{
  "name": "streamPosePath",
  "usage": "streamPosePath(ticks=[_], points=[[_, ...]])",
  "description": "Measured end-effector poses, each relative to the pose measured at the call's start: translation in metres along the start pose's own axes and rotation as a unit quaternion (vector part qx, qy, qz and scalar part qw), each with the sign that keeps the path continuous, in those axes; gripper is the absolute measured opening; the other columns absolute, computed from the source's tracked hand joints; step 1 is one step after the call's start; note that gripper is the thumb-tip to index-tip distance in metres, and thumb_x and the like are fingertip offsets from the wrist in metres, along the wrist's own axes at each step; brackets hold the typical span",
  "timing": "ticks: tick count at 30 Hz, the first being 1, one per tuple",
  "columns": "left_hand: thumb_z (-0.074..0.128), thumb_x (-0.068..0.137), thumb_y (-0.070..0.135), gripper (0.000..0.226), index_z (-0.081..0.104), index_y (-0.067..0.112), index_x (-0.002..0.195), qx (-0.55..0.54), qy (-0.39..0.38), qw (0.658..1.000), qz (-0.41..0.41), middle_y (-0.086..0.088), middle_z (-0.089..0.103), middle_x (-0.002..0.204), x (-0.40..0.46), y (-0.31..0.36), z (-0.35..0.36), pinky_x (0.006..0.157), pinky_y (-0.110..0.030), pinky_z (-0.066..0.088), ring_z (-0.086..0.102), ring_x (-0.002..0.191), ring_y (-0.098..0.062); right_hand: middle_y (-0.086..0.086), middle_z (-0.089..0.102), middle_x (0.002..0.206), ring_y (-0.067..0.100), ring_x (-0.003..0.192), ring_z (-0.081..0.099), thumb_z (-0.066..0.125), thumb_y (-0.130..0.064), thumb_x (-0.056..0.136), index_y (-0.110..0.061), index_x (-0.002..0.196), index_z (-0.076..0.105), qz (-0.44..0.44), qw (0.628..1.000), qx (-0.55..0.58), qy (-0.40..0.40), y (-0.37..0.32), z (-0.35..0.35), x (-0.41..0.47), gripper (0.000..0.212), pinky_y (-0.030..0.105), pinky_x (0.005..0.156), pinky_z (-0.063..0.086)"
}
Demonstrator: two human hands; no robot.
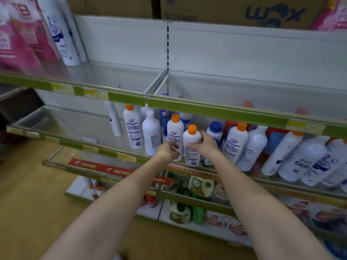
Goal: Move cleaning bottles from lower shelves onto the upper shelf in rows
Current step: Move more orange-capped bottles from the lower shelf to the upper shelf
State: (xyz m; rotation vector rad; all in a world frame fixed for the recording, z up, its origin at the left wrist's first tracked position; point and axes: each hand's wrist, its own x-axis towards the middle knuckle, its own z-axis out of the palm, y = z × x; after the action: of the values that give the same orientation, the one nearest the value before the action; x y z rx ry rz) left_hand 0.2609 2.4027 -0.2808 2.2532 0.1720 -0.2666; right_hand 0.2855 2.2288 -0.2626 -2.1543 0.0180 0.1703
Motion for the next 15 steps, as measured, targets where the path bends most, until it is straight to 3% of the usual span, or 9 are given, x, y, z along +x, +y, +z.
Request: streamPosePath(ticks=[7, 11, 15], points=[[0.071, 0.09, 0.014, 0.033, 0.062, 0.012, 0.122, -0.063, 0.016, 0.998, -0.004, -0.005, 0.069, 0.106, -0.02, -0.02, -0.015, 0.08, -0.03, 0.052, 0.065, 0.095, -0.021, -0.001, 0.064, 0.117, 0.025, 0.112, 0.058, 0.086, -0.028, 0.079, -0.022, 0.12, 0.057, -0.016, 1.0, 0.024, 0.01, -0.009, 0.016, -0.016, 0.051, 0.042, 0.091, 0.048], [0.077, 0.084, 0.013, 0.043, 0.06, 0.015, 0.124, -0.066, -0.022, 0.998, 0.001, -0.007, 0.066, 0.113, -0.028, -0.034, -0.034, 0.089, -0.039, 0.056, 0.066, 0.101, -0.024, -0.001, 0.064, 0.119, 0.02, 0.107, 0.06, 0.085, -0.023, 0.08, -0.018, 0.128, 0.057, -0.049, 0.994, 0.093, 0.003, -0.036, 0.025, -0.032, 0.057, 0.038, 0.088, 0.05], [0.082, 0.079, 0.009, 0.058, 0.056, 0.017, 0.13, -0.062, -0.092, 0.994, 0.025, -0.001, 0.063, 0.114, -0.044, -0.044, -0.063, 0.081, -0.03, 0.055, 0.064, 0.1, -0.018, 0.004, 0.069, 0.119, 0.022, 0.106, 0.066, 0.085, -0.025, 0.08, -0.016, 0.129, 0.06, -0.051, 0.991, 0.122, -0.034, -0.066, 0.045, -0.046, 0.056, 0.038, 0.084, 0.055]])
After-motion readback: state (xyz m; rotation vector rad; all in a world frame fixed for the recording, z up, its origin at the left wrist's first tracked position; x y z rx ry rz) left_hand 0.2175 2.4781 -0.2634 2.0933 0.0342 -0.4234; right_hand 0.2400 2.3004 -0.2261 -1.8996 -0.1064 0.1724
